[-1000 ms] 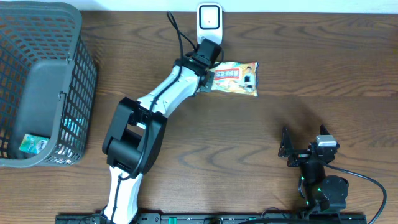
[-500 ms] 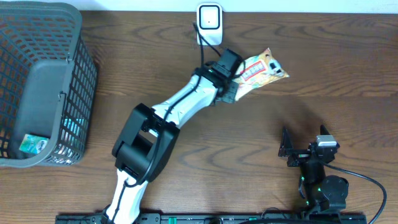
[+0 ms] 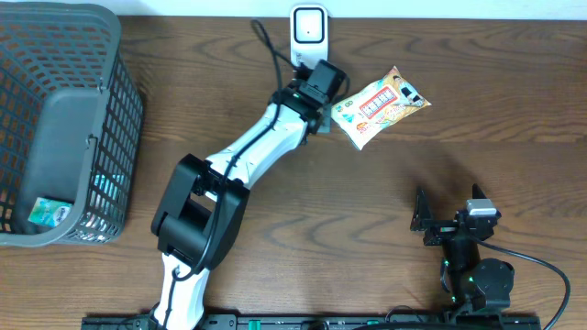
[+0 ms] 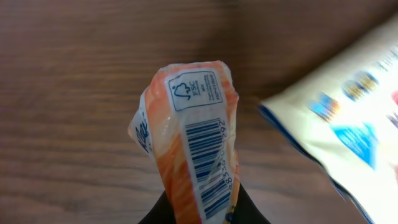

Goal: Scan the item barcode

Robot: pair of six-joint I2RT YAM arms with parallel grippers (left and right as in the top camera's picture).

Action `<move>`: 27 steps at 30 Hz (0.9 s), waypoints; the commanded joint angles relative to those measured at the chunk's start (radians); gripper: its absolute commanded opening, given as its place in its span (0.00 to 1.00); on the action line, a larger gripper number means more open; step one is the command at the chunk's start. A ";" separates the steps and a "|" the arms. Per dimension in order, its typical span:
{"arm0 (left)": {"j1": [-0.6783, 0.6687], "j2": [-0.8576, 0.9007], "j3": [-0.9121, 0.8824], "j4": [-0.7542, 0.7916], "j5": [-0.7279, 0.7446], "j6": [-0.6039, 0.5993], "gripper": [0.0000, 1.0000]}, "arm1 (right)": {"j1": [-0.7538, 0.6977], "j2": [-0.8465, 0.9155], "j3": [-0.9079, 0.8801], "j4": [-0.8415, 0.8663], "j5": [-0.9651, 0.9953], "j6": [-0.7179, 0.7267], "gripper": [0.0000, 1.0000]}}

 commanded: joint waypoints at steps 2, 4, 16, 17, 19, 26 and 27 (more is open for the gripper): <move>0.001 0.020 0.007 0.003 -0.032 -0.172 0.08 | -0.011 -0.002 -0.001 -0.005 0.000 0.010 0.99; 0.001 0.034 0.007 0.011 -0.032 -0.144 0.09 | -0.011 -0.002 -0.001 -0.005 0.000 0.010 0.99; -0.023 0.065 0.007 0.045 -0.020 -0.201 0.10 | -0.011 -0.002 -0.001 -0.004 0.000 0.010 0.99; -0.026 0.065 0.007 0.058 -0.010 -0.201 0.11 | -0.011 -0.002 -0.001 -0.005 0.000 0.010 0.99; -0.031 0.065 0.007 0.091 0.023 -0.201 0.11 | -0.011 -0.002 -0.001 -0.005 0.000 0.010 0.99; -0.033 0.065 0.002 0.122 0.116 -0.200 0.11 | -0.011 -0.002 -0.001 -0.005 0.000 0.010 0.99; -0.032 0.065 0.000 0.120 0.100 -0.195 0.11 | -0.011 -0.002 -0.001 -0.005 0.000 0.010 0.99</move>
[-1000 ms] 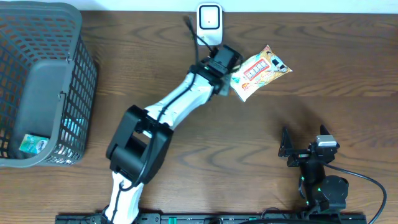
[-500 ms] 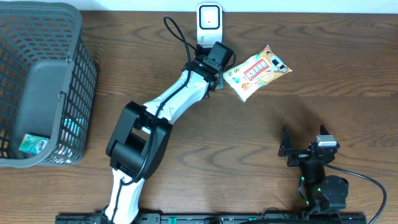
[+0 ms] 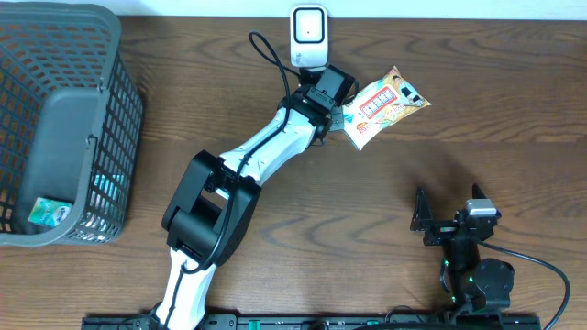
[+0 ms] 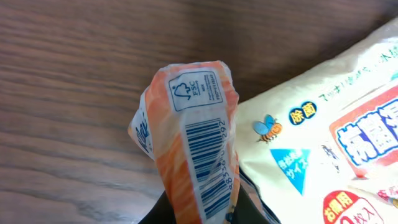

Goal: Scan the item barcode

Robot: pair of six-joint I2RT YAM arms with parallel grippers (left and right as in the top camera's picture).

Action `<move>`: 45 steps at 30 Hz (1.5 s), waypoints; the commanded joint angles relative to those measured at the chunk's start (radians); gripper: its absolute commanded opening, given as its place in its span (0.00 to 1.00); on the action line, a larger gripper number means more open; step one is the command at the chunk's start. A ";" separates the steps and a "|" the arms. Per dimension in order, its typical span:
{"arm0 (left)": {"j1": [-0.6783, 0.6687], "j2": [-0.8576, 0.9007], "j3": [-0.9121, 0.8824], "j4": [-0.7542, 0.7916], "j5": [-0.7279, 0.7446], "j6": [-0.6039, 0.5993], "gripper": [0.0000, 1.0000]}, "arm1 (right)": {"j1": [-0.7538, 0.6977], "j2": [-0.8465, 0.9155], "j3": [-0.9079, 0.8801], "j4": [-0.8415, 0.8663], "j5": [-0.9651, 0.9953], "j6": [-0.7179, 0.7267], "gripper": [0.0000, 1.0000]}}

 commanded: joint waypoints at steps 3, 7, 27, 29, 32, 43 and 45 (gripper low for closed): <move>0.010 0.018 -0.001 -0.018 -0.086 0.051 0.11 | -0.011 -0.002 -0.001 -0.004 0.000 0.010 0.99; 0.021 0.018 -0.001 -0.056 -0.195 0.161 0.15 | -0.011 -0.002 -0.001 -0.004 0.000 0.010 0.99; 0.052 -0.221 0.000 -0.075 -0.203 0.206 0.62 | -0.011 -0.002 -0.001 -0.004 0.000 0.010 0.99; 0.076 -0.289 0.000 -0.080 -0.203 0.206 0.62 | -0.011 -0.002 -0.001 -0.004 0.000 0.010 0.99; 0.132 -0.400 0.000 -0.116 -0.203 0.206 0.62 | -0.011 -0.002 -0.001 -0.004 0.000 0.010 0.99; 0.533 -0.761 0.000 -0.314 -0.203 0.270 0.78 | -0.011 -0.002 -0.001 -0.004 0.000 0.010 0.99; 0.628 -0.798 0.000 -0.341 -0.203 0.269 0.78 | -0.011 -0.002 -0.001 -0.004 0.000 0.010 0.99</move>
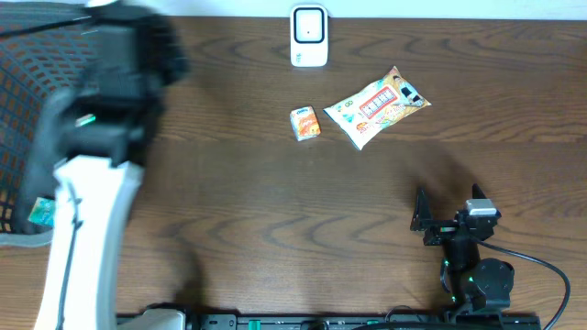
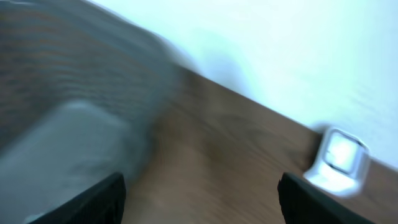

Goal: Scan the item barcode
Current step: 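Reach the left gripper into the basket toward the green tissue pack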

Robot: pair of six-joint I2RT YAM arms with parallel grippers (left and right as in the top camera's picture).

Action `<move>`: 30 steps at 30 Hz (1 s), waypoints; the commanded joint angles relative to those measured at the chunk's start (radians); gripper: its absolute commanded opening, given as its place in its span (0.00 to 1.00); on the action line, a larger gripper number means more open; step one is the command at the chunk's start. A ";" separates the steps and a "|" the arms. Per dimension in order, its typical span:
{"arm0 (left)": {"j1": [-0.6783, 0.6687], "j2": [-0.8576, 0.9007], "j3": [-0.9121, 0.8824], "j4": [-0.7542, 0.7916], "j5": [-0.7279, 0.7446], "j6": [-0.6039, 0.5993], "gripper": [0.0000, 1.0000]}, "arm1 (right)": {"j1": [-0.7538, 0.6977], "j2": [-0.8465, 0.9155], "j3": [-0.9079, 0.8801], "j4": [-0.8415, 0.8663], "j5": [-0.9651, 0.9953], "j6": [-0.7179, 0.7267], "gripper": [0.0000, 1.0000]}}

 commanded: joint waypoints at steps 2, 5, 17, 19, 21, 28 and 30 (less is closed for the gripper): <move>0.200 -0.075 0.002 -0.047 -0.010 0.019 0.79 | -0.011 -0.002 -0.001 -0.005 0.000 0.010 0.99; 0.338 -0.084 0.002 -0.092 -0.009 -0.040 0.79 | -0.011 -0.002 -0.001 -0.005 0.000 0.010 0.99; 0.614 0.114 0.000 -0.272 -0.015 -0.161 0.80 | -0.011 -0.002 -0.001 -0.005 0.000 0.010 0.99; 0.626 0.176 0.000 -0.326 -0.063 -0.223 0.80 | -0.011 -0.002 -0.001 -0.005 0.000 0.010 0.99; 0.628 0.238 -0.001 -0.372 -0.132 -0.264 0.80 | -0.011 -0.002 -0.001 -0.005 0.000 0.010 0.99; 0.629 0.445 -0.001 -0.392 -0.214 -0.274 0.80 | -0.011 -0.002 -0.001 -0.005 0.000 0.010 0.99; 0.629 0.495 -0.002 -0.393 -0.215 -0.274 0.80 | -0.011 -0.002 -0.001 -0.004 0.000 0.010 0.99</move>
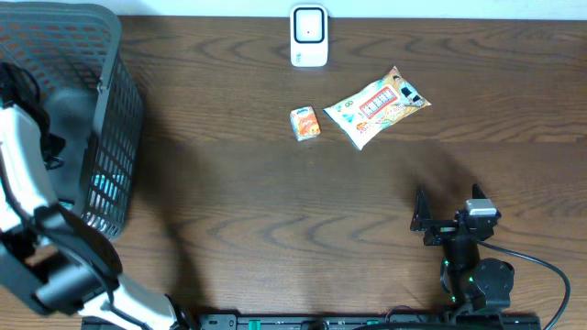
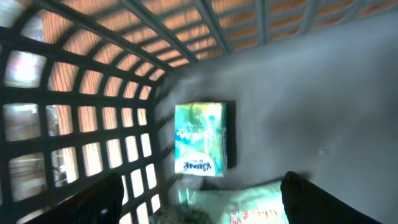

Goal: Scan the item barcode
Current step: 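Reach the left gripper into the basket toward the green tissue pack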

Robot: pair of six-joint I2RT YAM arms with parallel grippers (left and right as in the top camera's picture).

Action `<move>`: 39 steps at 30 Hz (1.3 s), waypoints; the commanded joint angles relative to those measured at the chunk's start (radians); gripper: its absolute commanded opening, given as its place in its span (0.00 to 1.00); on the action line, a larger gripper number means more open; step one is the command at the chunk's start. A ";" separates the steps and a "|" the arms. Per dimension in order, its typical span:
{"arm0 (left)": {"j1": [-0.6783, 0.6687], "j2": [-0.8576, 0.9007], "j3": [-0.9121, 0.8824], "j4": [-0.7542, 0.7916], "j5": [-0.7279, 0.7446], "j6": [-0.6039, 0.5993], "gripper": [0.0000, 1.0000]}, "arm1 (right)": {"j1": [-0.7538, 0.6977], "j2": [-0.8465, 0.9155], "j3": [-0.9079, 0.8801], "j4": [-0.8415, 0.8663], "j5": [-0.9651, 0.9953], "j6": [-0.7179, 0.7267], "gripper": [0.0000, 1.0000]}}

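My left gripper (image 2: 202, 208) is open inside the grey mesh basket (image 1: 110, 110), and nothing lies between its dark fingers (image 2: 93, 199). Just ahead of it a teal tissue pack (image 2: 200, 139) lies on the basket floor. A pale green pack (image 2: 261, 202) lies under the jaws. In the overhead view only the left arm (image 1: 23, 174) shows, at the far left. The white scanner (image 1: 309, 35) stands at the table's back edge. A small orange packet (image 1: 305, 122) lies in front of it, beside a white and yellow packet (image 1: 376, 105).
The basket's mesh walls (image 2: 93, 124) rise close on the left and behind the teal pack. My right gripper (image 1: 426, 220) rests open near the front right of the wooden table (image 1: 275, 211), away from the packets.
My left arm was blurred above the basket's side, with the gripper open and the scanner in its view. Now the gripper is down inside the basket, over the teal and green packs.
My left gripper held the orange packet, barcode up, near the scanner. It was then closer to the scanner, beside the white and yellow packet. Later the orange packet lay on the table and the open gripper was by the basket. Now the gripper is inside the basket.
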 commanded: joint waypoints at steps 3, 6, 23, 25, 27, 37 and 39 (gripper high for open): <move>0.003 0.122 -0.002 -0.006 -0.053 -0.034 0.80 | -0.011 -0.002 -0.001 -0.004 0.001 0.010 0.99; 0.008 0.188 -0.002 -0.005 -0.053 -0.058 0.80 | -0.011 -0.002 -0.001 -0.004 0.001 0.010 0.99; 0.055 0.324 -0.011 0.012 -0.048 -0.062 0.66 | -0.011 -0.002 -0.001 -0.004 0.001 0.010 0.99; 0.063 0.324 -0.020 0.021 -0.022 -0.058 0.65 | -0.011 -0.002 -0.001 -0.004 0.001 0.010 0.99; 0.071 0.324 -0.037 0.037 0.022 -0.051 0.65 | -0.011 -0.002 -0.001 -0.004 0.001 0.010 0.99; 0.077 0.324 -0.073 0.059 0.075 0.010 0.24 | -0.011 -0.002 -0.001 -0.004 0.001 0.010 0.99; 0.077 0.316 -0.072 0.054 0.085 0.010 0.12 | -0.011 -0.002 -0.001 -0.004 0.001 0.010 0.99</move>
